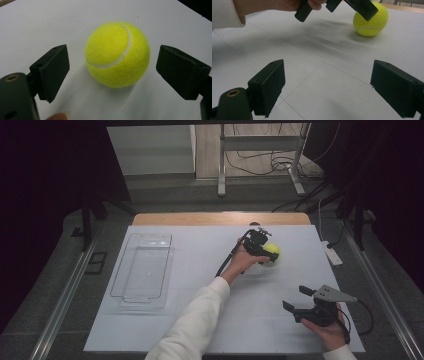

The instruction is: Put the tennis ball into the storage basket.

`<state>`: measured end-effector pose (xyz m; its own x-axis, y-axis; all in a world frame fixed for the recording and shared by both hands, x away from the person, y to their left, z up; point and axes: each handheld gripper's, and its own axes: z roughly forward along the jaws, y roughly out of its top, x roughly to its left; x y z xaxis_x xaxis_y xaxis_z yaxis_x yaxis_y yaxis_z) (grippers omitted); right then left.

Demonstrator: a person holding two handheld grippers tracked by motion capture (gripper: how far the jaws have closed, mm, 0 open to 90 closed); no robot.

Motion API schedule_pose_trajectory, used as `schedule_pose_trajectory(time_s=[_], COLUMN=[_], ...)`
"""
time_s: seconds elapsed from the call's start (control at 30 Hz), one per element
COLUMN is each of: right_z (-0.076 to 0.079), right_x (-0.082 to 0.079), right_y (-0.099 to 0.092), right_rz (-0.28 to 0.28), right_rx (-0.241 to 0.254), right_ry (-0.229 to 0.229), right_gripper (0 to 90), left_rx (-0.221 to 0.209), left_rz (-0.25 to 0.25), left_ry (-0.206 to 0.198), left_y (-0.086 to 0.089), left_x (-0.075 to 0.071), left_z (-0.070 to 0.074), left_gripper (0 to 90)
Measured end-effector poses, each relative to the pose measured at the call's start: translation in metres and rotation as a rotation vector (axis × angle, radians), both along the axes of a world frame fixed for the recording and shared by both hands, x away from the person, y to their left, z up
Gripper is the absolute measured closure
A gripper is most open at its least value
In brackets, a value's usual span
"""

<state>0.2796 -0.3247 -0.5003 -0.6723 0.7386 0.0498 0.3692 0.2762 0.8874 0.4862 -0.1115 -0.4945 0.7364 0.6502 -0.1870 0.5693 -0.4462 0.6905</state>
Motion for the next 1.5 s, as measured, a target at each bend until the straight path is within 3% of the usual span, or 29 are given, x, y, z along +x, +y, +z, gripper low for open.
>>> schedule_pose_trajectory(time_s=[0.67,1.13,1.5], right_z=[0.000,-0.001,-0.001], right_x=[0.000,0.000,0.000], right_y=[-0.001,-0.001,-0.001], right_rz=[0.000,-0.001,-0.002], right_rx=[0.001,0.000,0.001], right_ry=[0.001,0.001,0.001], right_gripper=[12.9,13.0,13.0], left_rx=[0.004,0.004,0.017], left_rz=[-0.002,0.014,0.006], left_ry=[0.018,0.016,0.013], left_y=[-0.011,-0.015,-0.014], left_x=[0.005,0.004,0.003], left_z=[-0.009,-0.010,-0.009], left_gripper=[13.6,25.8,27.6])
